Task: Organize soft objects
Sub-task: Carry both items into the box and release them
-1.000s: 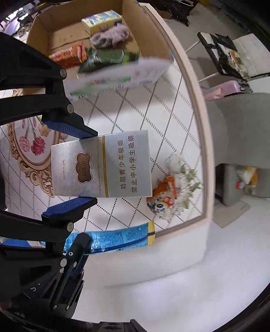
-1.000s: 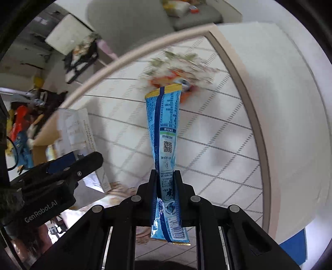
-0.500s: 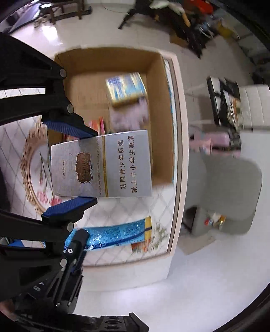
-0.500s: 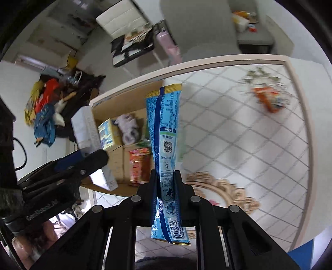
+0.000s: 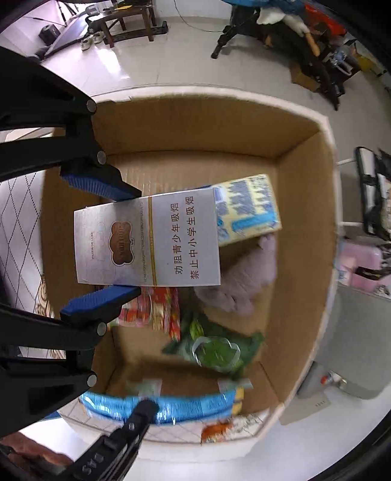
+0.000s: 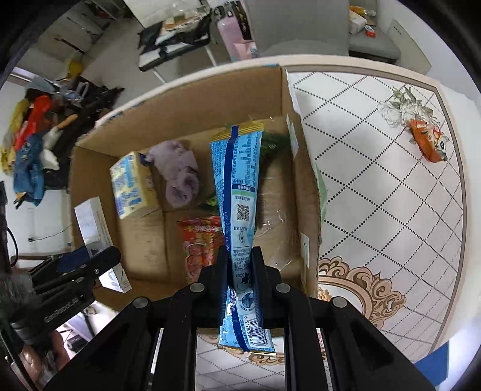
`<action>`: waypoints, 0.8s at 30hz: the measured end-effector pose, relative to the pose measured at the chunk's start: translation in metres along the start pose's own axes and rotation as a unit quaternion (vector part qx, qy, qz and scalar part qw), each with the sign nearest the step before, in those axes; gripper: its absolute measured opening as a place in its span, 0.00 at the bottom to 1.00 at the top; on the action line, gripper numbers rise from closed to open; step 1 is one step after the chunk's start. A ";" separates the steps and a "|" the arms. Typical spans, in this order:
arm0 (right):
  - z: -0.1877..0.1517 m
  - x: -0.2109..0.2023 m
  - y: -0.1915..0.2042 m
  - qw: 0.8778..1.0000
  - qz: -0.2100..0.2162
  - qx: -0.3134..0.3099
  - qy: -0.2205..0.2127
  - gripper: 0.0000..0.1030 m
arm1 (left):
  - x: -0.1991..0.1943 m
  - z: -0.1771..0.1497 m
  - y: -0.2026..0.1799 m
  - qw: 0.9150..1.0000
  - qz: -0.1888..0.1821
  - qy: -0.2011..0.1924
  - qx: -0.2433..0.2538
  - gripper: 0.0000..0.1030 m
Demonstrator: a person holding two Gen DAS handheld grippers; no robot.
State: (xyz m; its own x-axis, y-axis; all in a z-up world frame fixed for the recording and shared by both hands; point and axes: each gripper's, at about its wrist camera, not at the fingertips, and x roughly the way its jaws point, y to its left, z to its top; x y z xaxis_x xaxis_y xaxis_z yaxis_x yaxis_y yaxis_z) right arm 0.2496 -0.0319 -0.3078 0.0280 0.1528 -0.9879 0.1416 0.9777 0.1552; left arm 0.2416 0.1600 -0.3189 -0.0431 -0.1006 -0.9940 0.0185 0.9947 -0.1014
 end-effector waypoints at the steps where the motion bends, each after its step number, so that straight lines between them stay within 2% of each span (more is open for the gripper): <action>1: 0.000 0.004 0.001 1.000 -0.006 0.003 0.000 0.15 | 0.009 0.002 0.003 1.000 0.001 0.009 0.000 0.53; 5: 0.003 0.020 0.002 0.999 -0.033 -0.004 0.015 0.17 | 0.035 0.006 0.010 0.998 0.000 0.057 -0.017 0.53; 8: 0.002 0.022 0.002 0.999 -0.034 -0.006 0.017 0.36 | 0.040 0.005 0.011 0.998 -0.005 0.065 -0.022 0.53; 10: 0.001 0.021 0.003 0.999 -0.028 -0.010 0.017 0.52 | 0.037 0.004 0.011 0.998 0.000 0.064 -0.022 0.60; 13: -0.002 0.015 0.007 0.999 -0.023 -0.019 0.019 0.62 | 0.027 0.002 0.012 0.998 0.001 0.053 -0.021 0.61; 24: -0.033 -0.015 0.014 0.998 -0.030 -0.052 0.011 0.63 | -0.055 -0.024 0.013 0.999 0.000 -0.033 -0.023 0.61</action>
State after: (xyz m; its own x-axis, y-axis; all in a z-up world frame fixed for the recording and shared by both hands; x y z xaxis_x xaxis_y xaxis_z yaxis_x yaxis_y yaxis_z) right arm 0.2182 -0.0155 -0.2909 0.0012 0.0948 -0.9955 0.0386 0.9947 0.0948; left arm 0.2197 0.1794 -0.2649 0.0236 -0.0996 -0.9947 -0.0280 0.9946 -0.1003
